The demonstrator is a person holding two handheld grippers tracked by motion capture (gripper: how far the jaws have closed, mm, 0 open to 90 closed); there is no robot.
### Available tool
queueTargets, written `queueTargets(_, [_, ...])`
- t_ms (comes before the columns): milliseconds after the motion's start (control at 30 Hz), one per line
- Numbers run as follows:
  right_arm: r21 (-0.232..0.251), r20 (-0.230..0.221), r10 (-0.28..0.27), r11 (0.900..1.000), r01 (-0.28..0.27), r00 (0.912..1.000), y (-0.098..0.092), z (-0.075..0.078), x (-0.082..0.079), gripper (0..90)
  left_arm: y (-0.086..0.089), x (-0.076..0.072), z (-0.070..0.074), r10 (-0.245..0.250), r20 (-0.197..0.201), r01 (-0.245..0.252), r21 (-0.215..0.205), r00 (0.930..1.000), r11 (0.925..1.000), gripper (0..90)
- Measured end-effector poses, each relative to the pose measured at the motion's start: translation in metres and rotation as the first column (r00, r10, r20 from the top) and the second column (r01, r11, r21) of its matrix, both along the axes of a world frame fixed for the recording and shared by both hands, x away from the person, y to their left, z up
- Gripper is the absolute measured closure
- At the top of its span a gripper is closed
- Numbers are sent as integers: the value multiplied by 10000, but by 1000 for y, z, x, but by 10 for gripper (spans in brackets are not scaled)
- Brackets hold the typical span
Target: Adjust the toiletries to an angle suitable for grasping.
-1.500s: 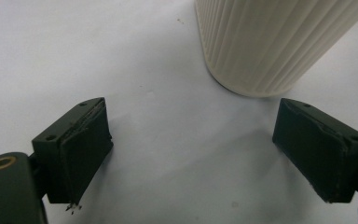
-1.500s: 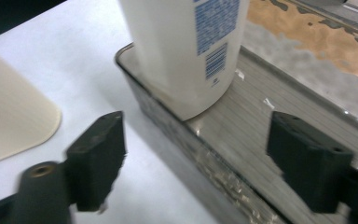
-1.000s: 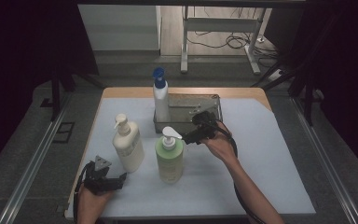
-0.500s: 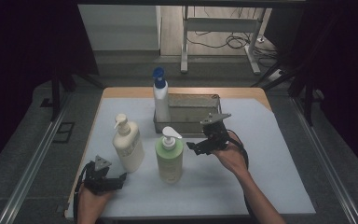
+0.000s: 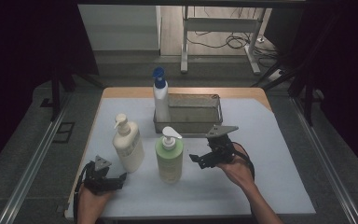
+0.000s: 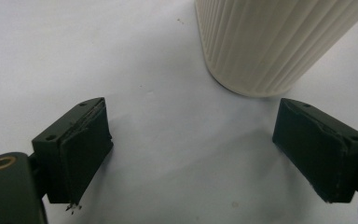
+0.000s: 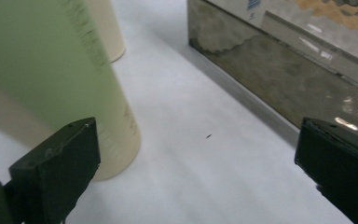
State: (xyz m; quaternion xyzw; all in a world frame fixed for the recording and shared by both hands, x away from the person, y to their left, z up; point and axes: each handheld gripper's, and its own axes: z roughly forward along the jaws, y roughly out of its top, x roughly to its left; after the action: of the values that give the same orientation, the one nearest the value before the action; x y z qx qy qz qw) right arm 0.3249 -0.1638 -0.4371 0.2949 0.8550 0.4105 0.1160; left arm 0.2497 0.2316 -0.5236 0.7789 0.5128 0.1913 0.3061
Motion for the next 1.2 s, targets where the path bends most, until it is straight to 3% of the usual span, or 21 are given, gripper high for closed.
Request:
queueTargets(233, [113, -49, 620, 9980, -620, 9981, 6, -4, -18, 0, 0, 0, 0, -10, 6, 10, 13, 10000, 10000, 109])
queueTargets(367, [513, -221, 1262, 9908, -1249, 9918, 16, -2, -29, 0, 0, 0, 0, 2, 24, -2, 0, 10000, 10000, 109])
queueTargets(533, [373, -50, 1610, 9863, -1607, 9869, 27, 0, -34, 0, 0, 0, 0, -18, 6, 18, 27, 10000, 10000, 109])
queueTargets(800, [203, 394, 1805, 9832, -1814, 9828, 51, 2, -37, 0, 0, 0, 0, -17, 6, 17, 21, 10000, 10000, 109])
queueTargets(1200, [19, 655, 1774, 9840, -1779, 9820, 72, 1, -32, 0, 0, 0, 0, -3, -4, 3, 3, 10000, 10000, 109])
